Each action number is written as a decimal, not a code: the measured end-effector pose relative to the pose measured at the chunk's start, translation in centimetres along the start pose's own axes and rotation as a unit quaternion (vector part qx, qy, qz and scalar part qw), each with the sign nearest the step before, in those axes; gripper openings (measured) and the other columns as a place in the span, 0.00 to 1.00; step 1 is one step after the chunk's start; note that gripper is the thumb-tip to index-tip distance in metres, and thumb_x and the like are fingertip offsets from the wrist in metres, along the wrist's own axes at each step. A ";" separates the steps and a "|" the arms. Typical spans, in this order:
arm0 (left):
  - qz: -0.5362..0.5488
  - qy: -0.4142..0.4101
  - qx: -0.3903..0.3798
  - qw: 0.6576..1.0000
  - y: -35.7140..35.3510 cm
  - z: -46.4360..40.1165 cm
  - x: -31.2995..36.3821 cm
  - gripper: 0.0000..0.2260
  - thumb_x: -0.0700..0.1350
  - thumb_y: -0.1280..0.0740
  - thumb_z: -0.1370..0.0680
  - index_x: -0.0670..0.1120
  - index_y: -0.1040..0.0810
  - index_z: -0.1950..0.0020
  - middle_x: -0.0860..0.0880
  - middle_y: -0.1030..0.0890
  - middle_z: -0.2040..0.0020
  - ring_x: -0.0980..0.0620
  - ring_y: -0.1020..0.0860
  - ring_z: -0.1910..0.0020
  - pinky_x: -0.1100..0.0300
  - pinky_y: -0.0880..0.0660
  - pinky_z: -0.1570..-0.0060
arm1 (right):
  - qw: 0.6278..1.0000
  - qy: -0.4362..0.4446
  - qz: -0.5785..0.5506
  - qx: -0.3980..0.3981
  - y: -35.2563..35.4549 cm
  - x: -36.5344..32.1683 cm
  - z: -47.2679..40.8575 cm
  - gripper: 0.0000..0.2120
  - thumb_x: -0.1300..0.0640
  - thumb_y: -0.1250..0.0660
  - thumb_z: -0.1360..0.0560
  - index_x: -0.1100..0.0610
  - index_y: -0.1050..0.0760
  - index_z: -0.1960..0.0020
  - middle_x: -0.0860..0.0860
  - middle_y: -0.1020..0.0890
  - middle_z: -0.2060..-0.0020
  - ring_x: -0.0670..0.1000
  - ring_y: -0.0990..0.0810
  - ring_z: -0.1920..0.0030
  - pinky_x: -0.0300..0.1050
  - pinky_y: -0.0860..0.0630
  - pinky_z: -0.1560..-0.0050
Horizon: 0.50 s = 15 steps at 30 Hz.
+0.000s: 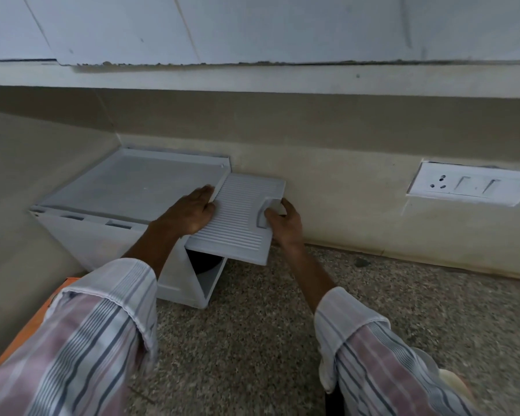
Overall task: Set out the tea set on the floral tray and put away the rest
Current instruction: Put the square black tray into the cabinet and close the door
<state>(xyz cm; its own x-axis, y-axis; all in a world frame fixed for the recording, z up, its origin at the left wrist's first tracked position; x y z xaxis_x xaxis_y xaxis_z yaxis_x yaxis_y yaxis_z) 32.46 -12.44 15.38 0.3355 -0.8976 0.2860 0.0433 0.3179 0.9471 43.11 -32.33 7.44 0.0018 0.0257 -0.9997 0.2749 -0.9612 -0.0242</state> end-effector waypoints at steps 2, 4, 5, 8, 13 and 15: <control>0.001 0.001 -0.001 1.000 0.0 -0.1 -0.1 0.25 0.51 0.53 0.14 0.46 0.56 0.19 0.49 0.54 0.18 0.53 0.54 0.19 0.59 0.58 0.22 | 1.000 0.001 0.013 0.001 0.1 -0.1 0.3 0.23 0.55 0.27 0.26 0.54 0.25 0.32 0.55 0.17 0.43 0.55 0.17 0.45 0.52 0.20 0.43; 0.004 0.002 -0.001 1.000 -0.1 -0.1 -0.1 0.25 0.51 0.53 0.14 0.46 0.56 0.18 0.49 0.54 0.18 0.53 0.53 0.19 0.59 0.58 0.22 | 0.999 0.006 0.031 0.010 0.7 -0.5 0.5 0.22 0.59 0.29 0.23 0.58 0.26 0.30 0.53 0.18 0.47 0.53 0.19 0.47 0.48 0.21 0.45; 0.005 0.002 -0.001 1.000 -0.1 -0.1 -0.2 0.25 0.51 0.53 0.14 0.46 0.55 0.18 0.49 0.54 0.18 0.53 0.53 0.19 0.59 0.58 0.22 | 0.999 0.007 0.036 0.015 1.3 -0.5 0.4 0.22 0.60 0.29 0.23 0.59 0.26 0.30 0.51 0.19 0.48 0.53 0.20 0.47 0.46 0.22 0.46; 0.005 0.002 0.000 1.000 -0.1 -0.3 -0.3 0.26 0.52 0.53 0.14 0.46 0.55 0.18 0.49 0.54 0.18 0.52 0.53 0.19 0.59 0.57 0.22 | 0.998 0.006 0.056 0.017 3.2 0.4 0.2 0.19 0.59 0.30 0.23 0.58 0.24 0.32 0.50 0.19 0.47 0.51 0.20 0.48 0.44 0.24 0.48; 0.008 0.011 -0.006 1.000 -0.3 -0.6 -0.6 0.26 0.53 0.53 0.14 0.47 0.56 0.18 0.49 0.54 0.18 0.52 0.53 0.19 0.58 0.57 0.21 | 0.995 -0.043 0.093 0.001 2.9 5.2 0.6 0.23 0.41 0.33 0.36 0.53 0.29 0.48 0.49 0.23 0.51 0.50 0.25 0.52 0.40 0.30 0.62; 0.008 0.010 -0.004 1.000 -0.4 -0.6 -0.6 0.26 0.53 0.53 0.14 0.47 0.57 0.18 0.49 0.54 0.18 0.52 0.53 0.19 0.58 0.58 0.22 | 0.994 -0.046 0.101 -0.012 1.9 7.4 0.7 0.24 0.38 0.36 0.34 0.57 0.25 0.49 0.50 0.22 0.55 0.50 0.24 0.55 0.40 0.31 0.64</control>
<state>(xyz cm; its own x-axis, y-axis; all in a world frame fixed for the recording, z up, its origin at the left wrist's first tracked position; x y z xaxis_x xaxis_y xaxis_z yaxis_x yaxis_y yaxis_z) 32.85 -11.85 14.76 0.3549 -0.8862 0.2977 0.0459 0.3345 0.9413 42.94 -34.17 0.00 -0.0290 -0.1939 -0.9806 0.3006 -0.9373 0.1765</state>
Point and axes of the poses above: each hand's wrist, its own z-axis away from the middle knuckle, its own y-axis out of the back of the hand, x = y × z, the point moved 2 cm from there along -z, towards the middle knuckle
